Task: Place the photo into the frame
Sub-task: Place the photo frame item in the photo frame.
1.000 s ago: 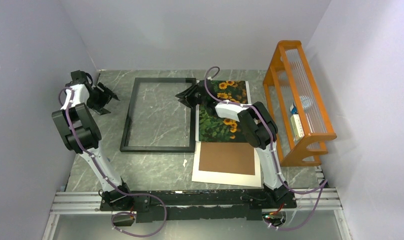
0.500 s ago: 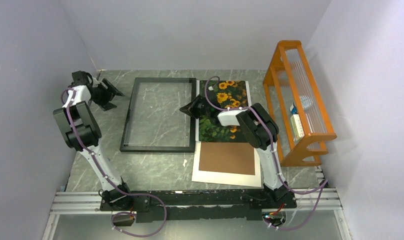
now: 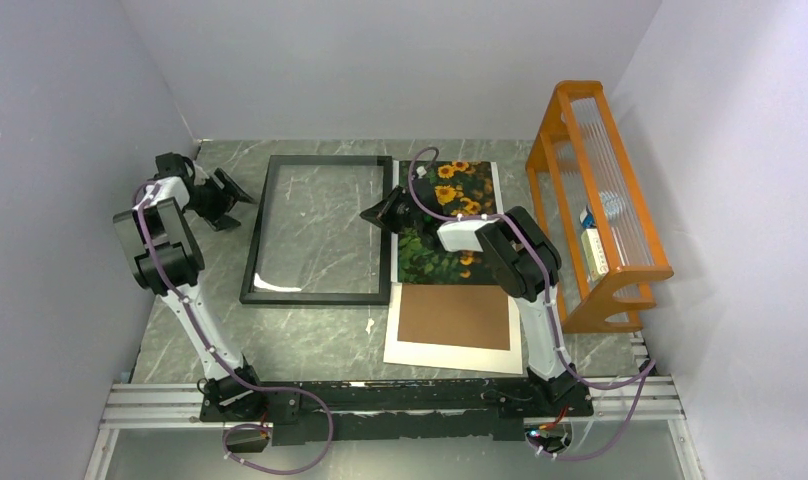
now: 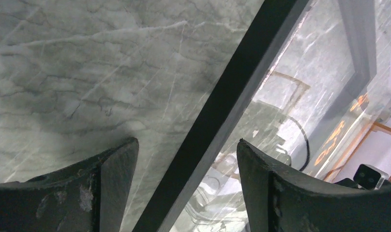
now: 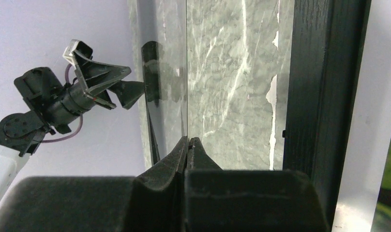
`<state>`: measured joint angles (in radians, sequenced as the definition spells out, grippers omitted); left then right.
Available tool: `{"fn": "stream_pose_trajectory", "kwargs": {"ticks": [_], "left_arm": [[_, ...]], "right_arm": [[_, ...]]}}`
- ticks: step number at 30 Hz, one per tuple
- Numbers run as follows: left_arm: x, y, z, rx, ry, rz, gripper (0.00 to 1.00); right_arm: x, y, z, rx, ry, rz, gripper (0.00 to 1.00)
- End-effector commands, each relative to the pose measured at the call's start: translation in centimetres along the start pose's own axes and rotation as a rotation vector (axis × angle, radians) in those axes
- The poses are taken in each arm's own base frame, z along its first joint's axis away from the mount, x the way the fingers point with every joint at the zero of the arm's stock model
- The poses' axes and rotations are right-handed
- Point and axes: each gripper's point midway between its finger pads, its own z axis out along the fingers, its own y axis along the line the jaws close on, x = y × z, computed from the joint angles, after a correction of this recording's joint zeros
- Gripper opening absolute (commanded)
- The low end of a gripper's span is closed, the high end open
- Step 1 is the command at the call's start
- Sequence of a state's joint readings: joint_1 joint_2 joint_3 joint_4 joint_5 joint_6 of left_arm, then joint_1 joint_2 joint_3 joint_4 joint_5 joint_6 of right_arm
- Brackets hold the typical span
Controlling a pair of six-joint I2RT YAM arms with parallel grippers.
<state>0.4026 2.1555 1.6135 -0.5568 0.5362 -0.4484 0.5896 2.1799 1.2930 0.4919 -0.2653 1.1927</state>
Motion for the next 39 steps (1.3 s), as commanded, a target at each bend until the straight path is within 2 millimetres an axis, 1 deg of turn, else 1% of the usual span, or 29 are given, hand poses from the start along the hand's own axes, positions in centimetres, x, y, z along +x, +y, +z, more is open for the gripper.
{"fn": "stream_pose_trajectory", "kwargs": {"ticks": [1, 8, 15, 18, 26, 30, 33, 36, 39], "left_arm": [[0.1, -0.8, 1.1, 0.042, 0.007, 0.055, 0.79], [0.4, -0.7, 1.8, 0.039, 0.017, 0.051, 0.79], [0.7, -0.8, 2.0, 0.047, 0.025, 0.048, 0.79], [0.7, -0.8, 2.0, 0.050, 0.026, 0.045, 0.79], [1.0, -0.6, 2.2, 0.046, 0.030, 0.035, 0.79], [1.0, -0.6, 2.3, 0.043, 0.032, 0.040, 0.79], [1.0, -0.6, 2.4, 0.045, 0.037, 0.046, 0.78], [1.1, -0.4, 2.5, 0.043, 0.038, 0.044, 0.78], [1.2, -0.3, 2.6, 0.040, 0.042, 0.044, 0.78]], "right_arm": [[-1.4, 3.9, -1.1, -0.100, -0.077, -0.071, 0.00], [-0.8, 3.5, -1.2, -0.094, -0.090, -0.071, 0.00], [-0.3, 3.6, -1.8, -0.108, -0.080, 0.022, 0.00], [0.1, 3.6, -1.7, -0.106, -0.065, 0.025, 0.00], [0.8, 2.6, -1.3, -0.086, -0.037, 0.029, 0.00], [1.5, 2.0, -1.4, -0.073, -0.024, 0.035, 0.00], [1.6, 1.7, -1.6, -0.067, -0.020, 0.032, 0.00], [1.8, 1.8, -1.8, -0.071, -0.013, 0.020, 0.00], [1.7, 2.4, -2.0, -0.088, -0.010, 0.007, 0.00]]}}
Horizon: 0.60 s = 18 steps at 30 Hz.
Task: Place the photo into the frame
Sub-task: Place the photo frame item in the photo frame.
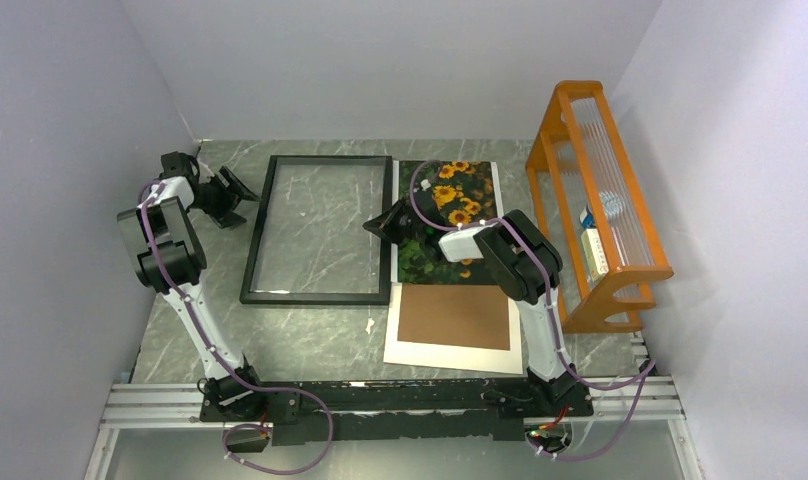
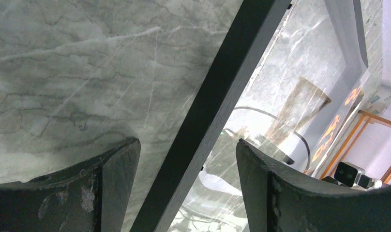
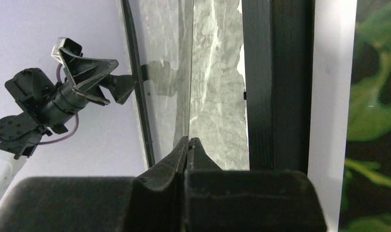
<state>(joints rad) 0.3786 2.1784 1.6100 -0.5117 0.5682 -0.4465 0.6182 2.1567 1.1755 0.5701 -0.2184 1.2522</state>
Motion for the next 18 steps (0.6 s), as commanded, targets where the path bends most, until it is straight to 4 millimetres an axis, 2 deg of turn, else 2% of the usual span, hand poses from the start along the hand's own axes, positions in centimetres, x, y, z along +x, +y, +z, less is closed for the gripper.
{"fn": "stream_pose_trajectory", "kwargs": {"ticks": [1, 6, 10, 12, 15, 18], "left_arm": [[0.8, 0.7, 1.3, -0.003, 0.030, 0.014, 0.78], [0.8, 0.9, 1.4, -0.009, 0.033, 0.019, 0.78], [0.8, 0.9, 1.5, -0.010, 0.034, 0.020, 0.78], [0.8, 0.9, 1.5, -0.006, 0.035, 0.023, 0.78], [0.9, 1.1, 1.6, -0.012, 0.041, 0.022, 0.78], [0.9, 1.1, 1.7, -0.012, 0.043, 0.024, 0.78]], "right_arm": [[-0.1, 4.4, -1.2, -0.122, 0.010, -0.052, 0.00], [0.2, 5.8, -0.8, -0.171, 0.056, -0.083, 0.00], [0.1, 5.8, -0.6, -0.184, 0.081, -0.076, 0.00], [0.1, 5.7, -0.6, -0.187, 0.091, -0.074, 0.08], [0.1, 5.6, -0.5, -0.184, 0.099, -0.073, 0.30], [0.0, 5.5, -0.2, -0.187, 0.113, -0.080, 0.39]]}}
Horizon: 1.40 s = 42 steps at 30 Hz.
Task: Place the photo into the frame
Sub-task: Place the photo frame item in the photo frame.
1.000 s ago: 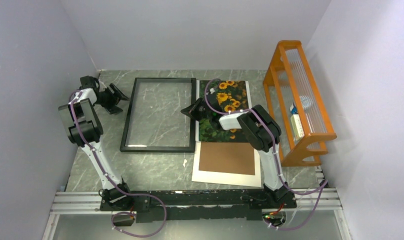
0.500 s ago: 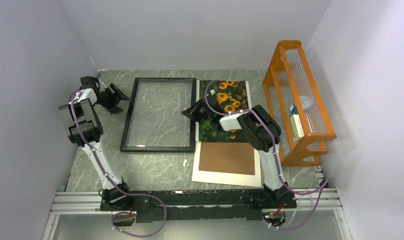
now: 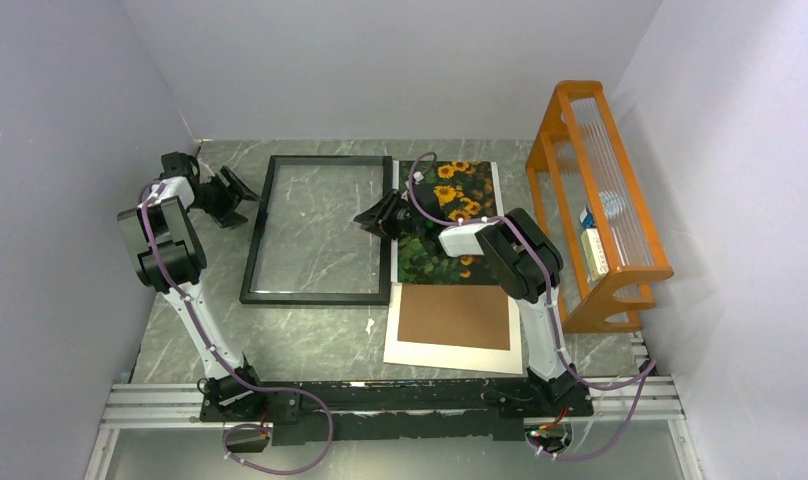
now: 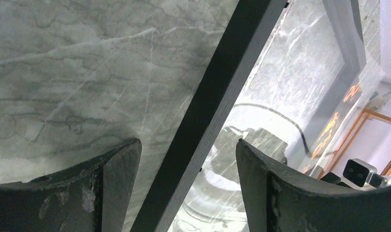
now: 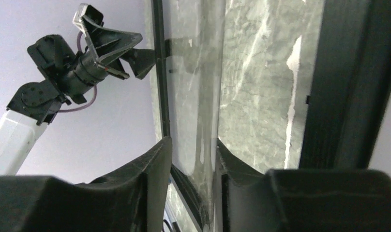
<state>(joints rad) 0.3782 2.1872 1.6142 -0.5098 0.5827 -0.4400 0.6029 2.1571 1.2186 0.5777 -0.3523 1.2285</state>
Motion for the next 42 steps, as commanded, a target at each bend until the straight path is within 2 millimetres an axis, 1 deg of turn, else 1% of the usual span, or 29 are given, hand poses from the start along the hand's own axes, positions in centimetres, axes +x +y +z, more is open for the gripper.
{"fn": "stream_pose_trajectory", "kwargs": {"ticks": [1, 3, 5, 9, 11, 13, 14, 18, 21, 25, 29, 32, 34, 36, 42], "left_arm": [[0.8, 1.3, 1.4, -0.026, 0.035, 0.016, 0.78], [0.9, 1.3, 1.5, -0.026, 0.039, 0.015, 0.78], [0.9, 1.4, 1.5, -0.029, 0.040, 0.018, 0.78], [1.0, 1.4, 1.6, -0.029, 0.042, 0.019, 0.78], [1.0, 1.5, 1.5, -0.030, 0.040, 0.018, 0.78], [1.0, 1.5, 1.6, -0.031, 0.042, 0.019, 0.78], [1.0, 1.5, 1.6, -0.031, 0.042, 0.018, 0.78], [1.0, 1.5, 1.6, -0.034, 0.038, 0.014, 0.78], [0.9, 1.4, 1.6, -0.033, 0.036, 0.015, 0.78], [0.9, 1.6, 1.9, -0.048, 0.037, 0.021, 0.78], [1.0, 1.5, 2.2, -0.050, 0.040, 0.026, 0.78], [1.0, 1.3, 2.3, -0.050, 0.043, 0.028, 0.78], [1.0, 1.2, 2.3, -0.051, 0.045, 0.033, 0.78], [1.0, 1.1, 2.3, -0.054, 0.045, 0.039, 0.78], [1.1, 1.3, 2.5, -0.058, 0.047, 0.039, 0.78]], "right_arm": [[-0.6, 3.0, 0.5, -0.100, 0.024, -0.053, 0.40], [-0.5, 2.9, 0.7, -0.104, 0.040, -0.058, 0.39], [-0.5, 2.8, 0.7, -0.107, 0.053, -0.073, 0.35], [-0.1, 2.6, 0.7, -0.121, 0.073, -0.102, 0.19], [0.1, 2.5, 0.7, -0.132, 0.079, -0.087, 0.11], [0.1, 2.6, 0.6, -0.146, 0.081, -0.065, 0.06], [0.1, 2.7, 0.6, -0.150, 0.084, -0.054, 0.04], [0.2, 2.8, 0.6, -0.154, 0.090, -0.038, 0.03], [0.4, 2.3, 0.5, -0.144, 0.097, -0.043, 0.00], [0.8, 1.5, 0.3, -0.127, 0.111, -0.057, 0.00], [0.8, 1.6, 0.1, -0.135, 0.111, -0.055, 0.00], [0.8, 1.9, -0.1, -0.151, 0.115, -0.091, 0.00], [1.2, 1.7, -0.1, -0.159, 0.136, -0.125, 0.00], [1.2, 1.1, -0.3, -0.161, 0.143, -0.133, 0.00], [0.7, 1.2, -0.6, -0.193, 0.146, -0.102, 0.00]]}}
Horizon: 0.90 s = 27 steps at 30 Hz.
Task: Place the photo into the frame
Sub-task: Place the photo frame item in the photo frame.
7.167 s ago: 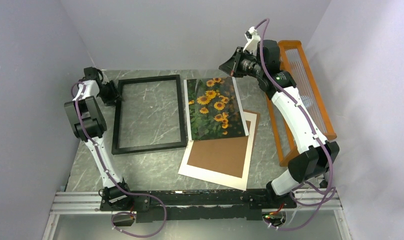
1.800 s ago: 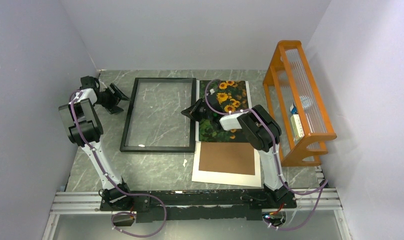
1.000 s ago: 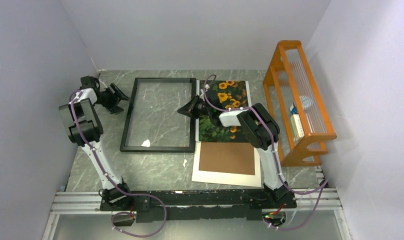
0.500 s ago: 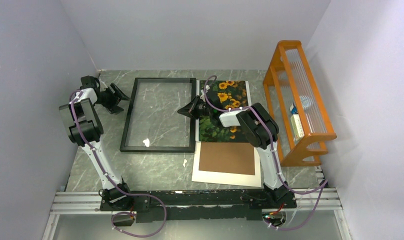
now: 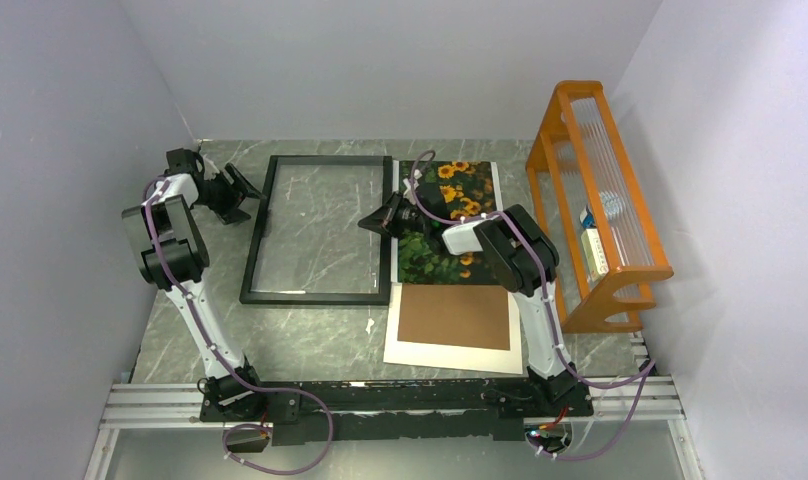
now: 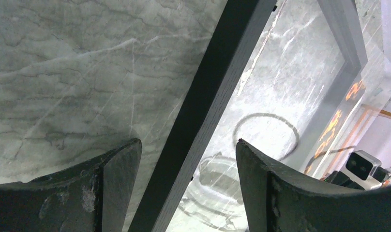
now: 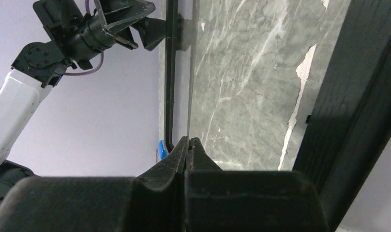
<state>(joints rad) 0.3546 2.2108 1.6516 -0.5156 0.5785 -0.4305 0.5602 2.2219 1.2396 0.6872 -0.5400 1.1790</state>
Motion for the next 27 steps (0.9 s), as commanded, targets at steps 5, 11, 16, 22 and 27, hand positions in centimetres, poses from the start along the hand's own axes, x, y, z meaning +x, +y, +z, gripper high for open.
{"fn": "stream_pose_trajectory", "kwargs": {"ticks": [5, 11, 16, 22, 27], "left_arm": [[1.4, 2.3, 1.7, -0.070, 0.044, 0.008, 0.78], [1.4, 2.3, 1.7, -0.072, 0.043, 0.009, 0.78], [1.4, 2.3, 1.6, -0.073, 0.041, 0.009, 0.78], [1.4, 2.3, 1.5, -0.075, 0.042, 0.009, 0.78], [1.3, 2.2, 1.4, -0.076, 0.036, 0.009, 0.78]], "right_arm": [[0.5, 1.4, 0.2, -0.101, 0.056, -0.014, 0.00], [0.2, 2.4, 0.6, -0.133, 0.060, 0.016, 0.24], [0.0, 3.3, 0.5, -0.180, 0.057, 0.065, 0.07], [-0.6, 4.6, 0.3, -0.209, 0.037, 0.096, 0.00], [-0.6, 4.7, 0.0, -0.224, 0.029, 0.163, 0.00]]}}
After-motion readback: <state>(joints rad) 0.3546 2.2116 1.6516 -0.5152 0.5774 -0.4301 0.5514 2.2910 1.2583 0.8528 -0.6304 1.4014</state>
